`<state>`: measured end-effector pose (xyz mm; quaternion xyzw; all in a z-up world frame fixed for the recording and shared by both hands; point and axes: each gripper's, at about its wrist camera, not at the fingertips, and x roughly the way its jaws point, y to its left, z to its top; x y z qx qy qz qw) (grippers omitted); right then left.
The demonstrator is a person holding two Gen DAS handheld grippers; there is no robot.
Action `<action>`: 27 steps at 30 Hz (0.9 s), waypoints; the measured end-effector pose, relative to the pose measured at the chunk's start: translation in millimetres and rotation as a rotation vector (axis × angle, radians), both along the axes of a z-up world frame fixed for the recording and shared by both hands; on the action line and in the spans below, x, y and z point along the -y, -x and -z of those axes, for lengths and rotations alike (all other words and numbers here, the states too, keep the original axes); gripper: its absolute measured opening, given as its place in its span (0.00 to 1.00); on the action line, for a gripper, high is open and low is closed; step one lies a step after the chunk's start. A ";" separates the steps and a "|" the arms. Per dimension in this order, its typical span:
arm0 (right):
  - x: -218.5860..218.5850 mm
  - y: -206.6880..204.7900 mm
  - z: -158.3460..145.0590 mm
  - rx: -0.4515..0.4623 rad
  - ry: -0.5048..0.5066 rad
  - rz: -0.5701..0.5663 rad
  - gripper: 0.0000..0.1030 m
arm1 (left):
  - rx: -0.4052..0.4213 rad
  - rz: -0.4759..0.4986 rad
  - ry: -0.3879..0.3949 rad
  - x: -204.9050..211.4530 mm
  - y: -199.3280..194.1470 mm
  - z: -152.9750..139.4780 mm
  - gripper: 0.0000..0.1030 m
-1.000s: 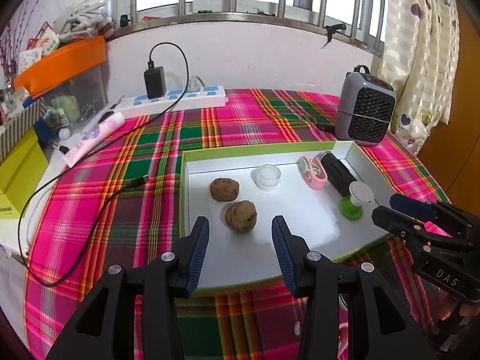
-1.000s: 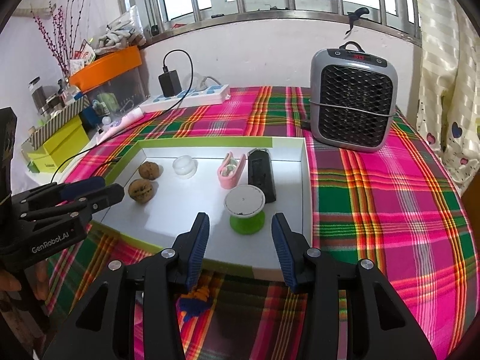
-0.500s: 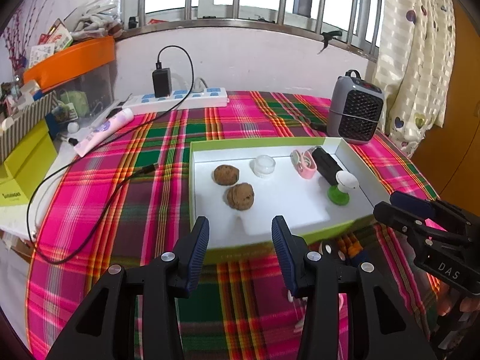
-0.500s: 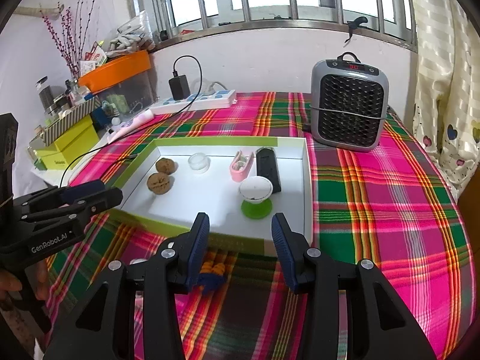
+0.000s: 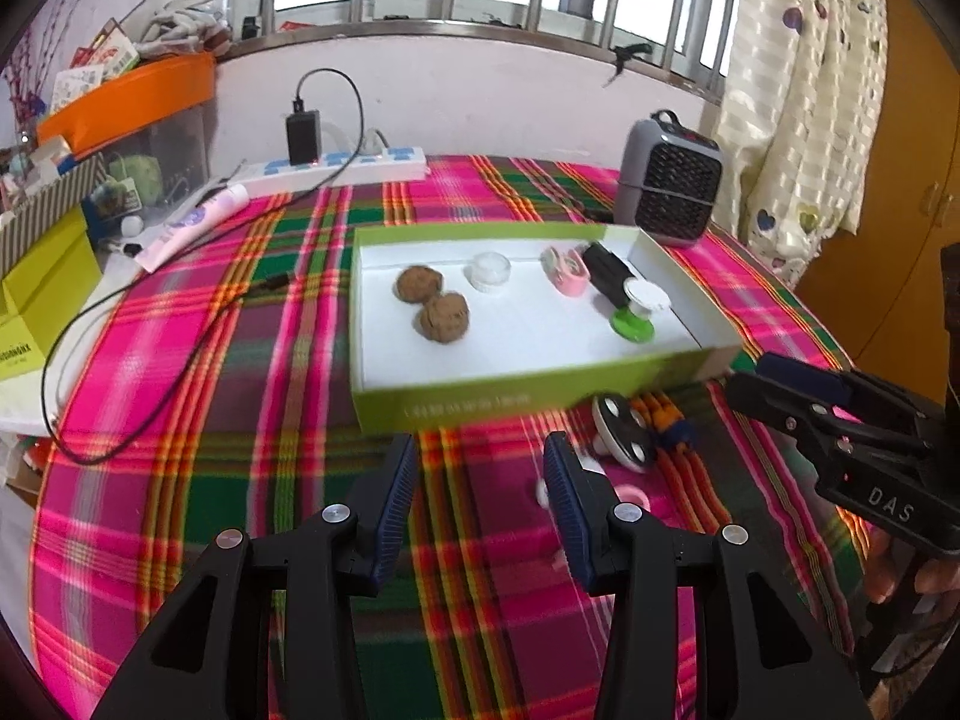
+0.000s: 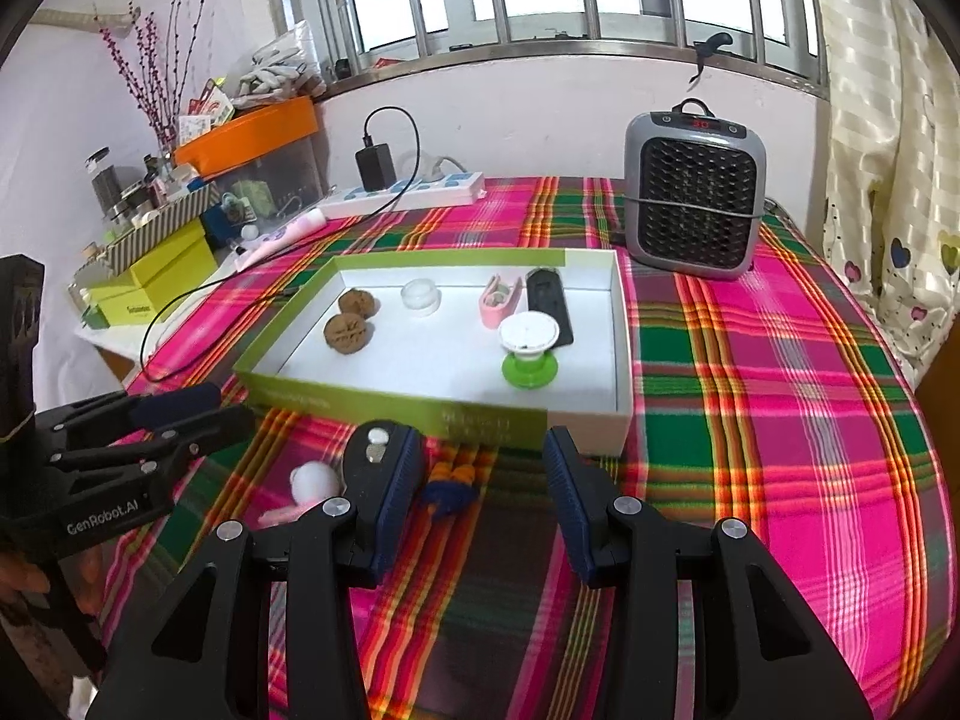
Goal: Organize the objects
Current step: 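Lift both open tools out of the box toward the items on the cloth, then close the left tool on the pink clip while the right tool moves to the orange-blue toy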
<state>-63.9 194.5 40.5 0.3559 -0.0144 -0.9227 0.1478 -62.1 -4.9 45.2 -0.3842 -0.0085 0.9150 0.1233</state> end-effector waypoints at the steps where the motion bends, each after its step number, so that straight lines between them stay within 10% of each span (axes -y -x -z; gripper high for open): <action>1: -0.3 -1.3 0.6 0.002 0.000 0.000 0.43 | 0.005 0.005 -0.003 -0.4 -1.4 1.4 0.41; 27: -9.1 -14.0 10.8 0.031 0.018 0.021 0.43 | 0.074 0.197 -0.030 -38.8 -16.6 23.7 0.41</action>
